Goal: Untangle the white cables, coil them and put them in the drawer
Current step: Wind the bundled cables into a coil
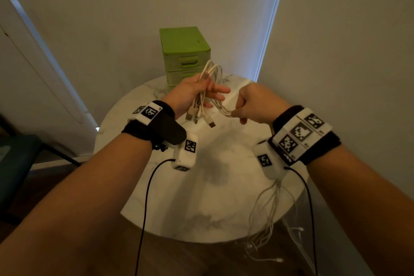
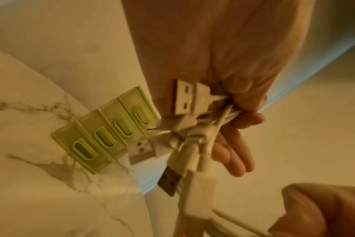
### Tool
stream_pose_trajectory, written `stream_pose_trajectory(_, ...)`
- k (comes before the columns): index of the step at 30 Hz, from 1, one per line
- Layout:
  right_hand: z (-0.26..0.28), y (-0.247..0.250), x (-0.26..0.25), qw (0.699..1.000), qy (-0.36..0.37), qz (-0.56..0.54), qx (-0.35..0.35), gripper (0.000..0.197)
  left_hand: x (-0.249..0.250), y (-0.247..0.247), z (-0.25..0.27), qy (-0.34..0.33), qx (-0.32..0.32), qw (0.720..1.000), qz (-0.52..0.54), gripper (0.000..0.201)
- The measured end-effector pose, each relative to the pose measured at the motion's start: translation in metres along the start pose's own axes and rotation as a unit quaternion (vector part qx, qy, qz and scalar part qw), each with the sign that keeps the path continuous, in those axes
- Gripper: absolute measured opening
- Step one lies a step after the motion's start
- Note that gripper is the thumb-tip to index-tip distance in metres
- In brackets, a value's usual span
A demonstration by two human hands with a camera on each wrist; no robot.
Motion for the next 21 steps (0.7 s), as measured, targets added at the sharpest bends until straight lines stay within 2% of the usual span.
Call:
stream_pose_trajectory(3, -0.004, -0.006, -0.016, 0.998, 0.012, -0.050, -0.028, 0.015, -0.004, -0.013, 0.000, 0.010, 0.001, 1.000, -0.026, 0.028)
stream_pose_trajectory(6, -0.014, -0.004, -0.027, 0.999, 0.005, -0.053, -0.008, 0.006, -0.003, -0.022, -0.001, -0.006, 0.027, 0.996, -0.089, 0.023)
stream_pose_trajectory(10, -0.018, -0.007, -0.028, 0.991, 0.001, -0.130, -0.016, 0.019, -0.009, -0.023, -0.002, 0.008, 0.038, 0.993, -0.114, 0.026)
stream_pose_trajectory(13, -0.015, -0.010, -0.018, 0.970, 0.002, -0.240, -0.032, 0.025, -0.009, -0.007, -0.002, 0.023, 0.078, 0.987, -0.135, 0.032)
stream_pose_trajectory(16, -0.007, -0.020, 0.002, 0.941, -0.001, -0.326, -0.095, 0.006, -0.009, 0.005, 0.003, 0.037, 0.076, 0.991, -0.107, 0.032)
stream_pose_trajectory(18, -0.007, -0.018, 0.013, 0.938, -0.003, -0.338, -0.074, 0.014, -0.013, 0.000, 0.006, 0.057, 0.036, 0.993, -0.092, 0.032)
stream_pose_trajectory(21, -0.009, -0.002, 0.013, 0.966, 0.022, -0.255, 0.035, 0.026, -0.021, -0.013, 0.012, 0.101, -0.023, 0.988, -0.114, 0.047)
Point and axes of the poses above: each hand's wrist, its own z-axis away from the middle knuckle, its own y-axis out of the back of the hand, x = y × z, the point moved 9 cm from there along -z, towards the middle knuckle, and after that the axes turned 2 degrees about -y, right-handed, at the moved point
